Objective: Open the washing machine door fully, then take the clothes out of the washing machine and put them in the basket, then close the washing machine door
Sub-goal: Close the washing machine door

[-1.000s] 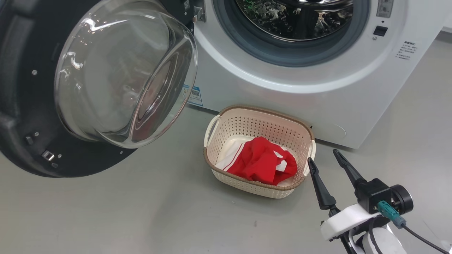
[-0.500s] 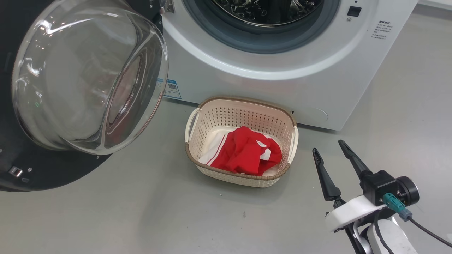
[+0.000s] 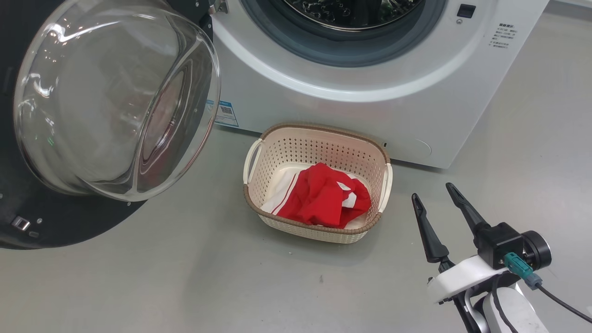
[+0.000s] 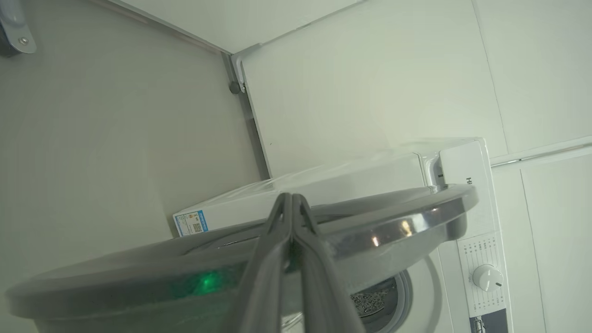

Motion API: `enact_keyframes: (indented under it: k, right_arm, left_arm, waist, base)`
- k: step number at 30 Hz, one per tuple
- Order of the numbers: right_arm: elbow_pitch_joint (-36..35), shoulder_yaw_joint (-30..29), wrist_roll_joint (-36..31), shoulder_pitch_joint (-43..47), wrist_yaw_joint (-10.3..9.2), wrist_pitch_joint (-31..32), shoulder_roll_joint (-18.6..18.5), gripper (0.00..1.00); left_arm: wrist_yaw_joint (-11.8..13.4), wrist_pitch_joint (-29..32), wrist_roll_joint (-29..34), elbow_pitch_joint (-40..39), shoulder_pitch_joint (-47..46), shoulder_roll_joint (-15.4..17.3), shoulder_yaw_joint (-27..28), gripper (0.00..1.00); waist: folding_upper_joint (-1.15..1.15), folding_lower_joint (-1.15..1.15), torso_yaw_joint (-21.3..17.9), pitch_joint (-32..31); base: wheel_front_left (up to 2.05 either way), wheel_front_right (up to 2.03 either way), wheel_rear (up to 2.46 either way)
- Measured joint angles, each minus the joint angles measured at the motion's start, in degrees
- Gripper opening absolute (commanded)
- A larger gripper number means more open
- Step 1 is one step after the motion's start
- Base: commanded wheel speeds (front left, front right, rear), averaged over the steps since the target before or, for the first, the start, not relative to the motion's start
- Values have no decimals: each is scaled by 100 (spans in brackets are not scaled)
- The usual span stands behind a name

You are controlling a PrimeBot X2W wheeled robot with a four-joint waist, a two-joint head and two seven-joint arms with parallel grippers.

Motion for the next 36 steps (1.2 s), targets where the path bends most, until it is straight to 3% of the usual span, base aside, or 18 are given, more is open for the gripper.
enact_keyframes:
  k: [8,27,36]
  right_arm:
    - [-1,-3,0,0,24,0,1,100]
    - [-43,-38,-19,-33,26,0,7,100]
    - [-60,-89,-43,-138,43,0,8,100]
  left_arm:
    - [-60,435,-344,136,0,30,10,0]
    - [-805,1533,-893,-181,96,-190,-268,0]
    - [-1007,1847,-1051,-614,374,-315,-272,0]
  waist:
    - [0,0,43,11]
    - [0,0,67,107]
    - [0,0,-55,193]
  base:
    - [0,0,0]
    - [0,0,0]
    - [0,0,0]
